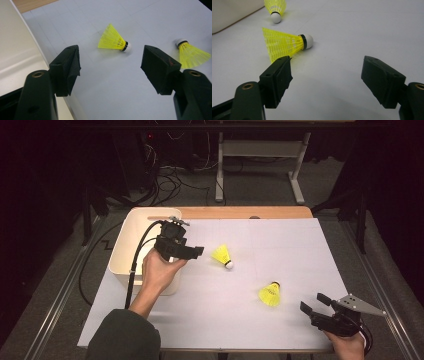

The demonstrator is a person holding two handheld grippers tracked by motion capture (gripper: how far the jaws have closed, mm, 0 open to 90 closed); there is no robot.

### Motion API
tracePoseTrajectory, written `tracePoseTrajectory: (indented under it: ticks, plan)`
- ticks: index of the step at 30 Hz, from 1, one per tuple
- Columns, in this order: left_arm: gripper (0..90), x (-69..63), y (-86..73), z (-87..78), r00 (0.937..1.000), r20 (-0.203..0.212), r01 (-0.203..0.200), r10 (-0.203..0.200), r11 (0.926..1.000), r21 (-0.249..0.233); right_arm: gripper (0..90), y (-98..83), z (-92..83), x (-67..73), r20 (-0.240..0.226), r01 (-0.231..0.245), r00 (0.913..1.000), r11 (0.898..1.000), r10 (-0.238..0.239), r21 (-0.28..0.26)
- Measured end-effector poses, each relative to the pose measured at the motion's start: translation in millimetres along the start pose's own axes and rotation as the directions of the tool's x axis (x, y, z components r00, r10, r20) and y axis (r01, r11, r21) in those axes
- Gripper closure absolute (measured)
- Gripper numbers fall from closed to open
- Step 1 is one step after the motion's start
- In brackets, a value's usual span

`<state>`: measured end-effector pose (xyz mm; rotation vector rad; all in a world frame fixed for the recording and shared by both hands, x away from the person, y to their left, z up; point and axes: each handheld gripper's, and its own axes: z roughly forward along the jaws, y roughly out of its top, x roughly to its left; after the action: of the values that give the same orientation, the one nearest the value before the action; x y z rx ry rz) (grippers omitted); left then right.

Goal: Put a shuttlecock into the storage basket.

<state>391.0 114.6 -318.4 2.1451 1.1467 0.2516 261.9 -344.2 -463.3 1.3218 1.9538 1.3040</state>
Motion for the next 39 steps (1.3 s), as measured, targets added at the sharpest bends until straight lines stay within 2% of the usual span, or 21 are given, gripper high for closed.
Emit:
tracePoseTrajectory:
  ticks: [8, 19, 39]
  plan:
    - [32.4, -7.8, -1.6, 4.4, 0.9996, 0.019, -0.019, 0.019, 0.9998, -0.002, 24.9, 0.0, -0.2, -0.1, 0.000, 0.000, 1.0000, 1.000, 0.000, 0.000]
    - [32.6, -12.8, -2.8, 15.0, 0.9991, 0.038, -0.020, 0.020, 0.9998, 0.006, 24.9, 0.0, -0.4, -0.3, -0.001, 0.000, 1.0000, 1.000, 0.000, -0.002]
    - [32.4, -20.5, -4.3, 28.5, 0.9985, 0.044, -0.035, 0.034, 0.9993, 0.017, 24.9, -0.1, -0.6, -0.5, 0.001, 0.000, 1.0000, 1.000, 0.000, -0.003]
